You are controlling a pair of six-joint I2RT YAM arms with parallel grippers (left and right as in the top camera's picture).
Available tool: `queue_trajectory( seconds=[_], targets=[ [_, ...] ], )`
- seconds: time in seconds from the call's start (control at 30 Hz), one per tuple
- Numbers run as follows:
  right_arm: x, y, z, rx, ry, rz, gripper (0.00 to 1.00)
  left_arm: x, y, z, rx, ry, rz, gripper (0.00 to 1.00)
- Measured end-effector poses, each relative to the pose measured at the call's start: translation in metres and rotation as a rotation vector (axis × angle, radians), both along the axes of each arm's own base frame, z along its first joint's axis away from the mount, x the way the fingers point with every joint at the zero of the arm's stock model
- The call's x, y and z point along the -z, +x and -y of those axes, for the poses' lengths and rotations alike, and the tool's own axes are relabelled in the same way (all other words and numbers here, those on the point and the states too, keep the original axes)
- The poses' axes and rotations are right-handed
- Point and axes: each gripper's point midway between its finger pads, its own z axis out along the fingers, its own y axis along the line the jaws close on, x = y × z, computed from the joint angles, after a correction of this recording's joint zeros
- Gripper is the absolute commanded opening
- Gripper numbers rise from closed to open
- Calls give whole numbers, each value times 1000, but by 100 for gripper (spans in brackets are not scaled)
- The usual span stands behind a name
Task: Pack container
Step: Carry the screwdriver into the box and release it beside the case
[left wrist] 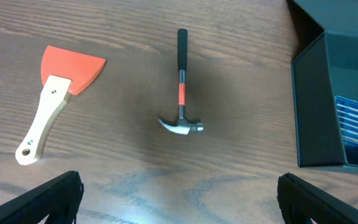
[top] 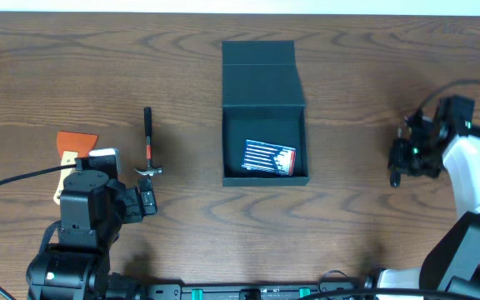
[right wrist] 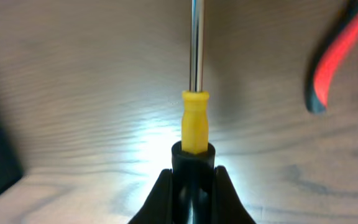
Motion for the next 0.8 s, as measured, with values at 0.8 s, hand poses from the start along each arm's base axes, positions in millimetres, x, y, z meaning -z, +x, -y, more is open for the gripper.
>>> queue_trajectory(
  seconds=[0.8],
  targets=[
    [-126,37,-284,-1542,-190,411,1,0,0,0,0,0,0,99]
  ],
)
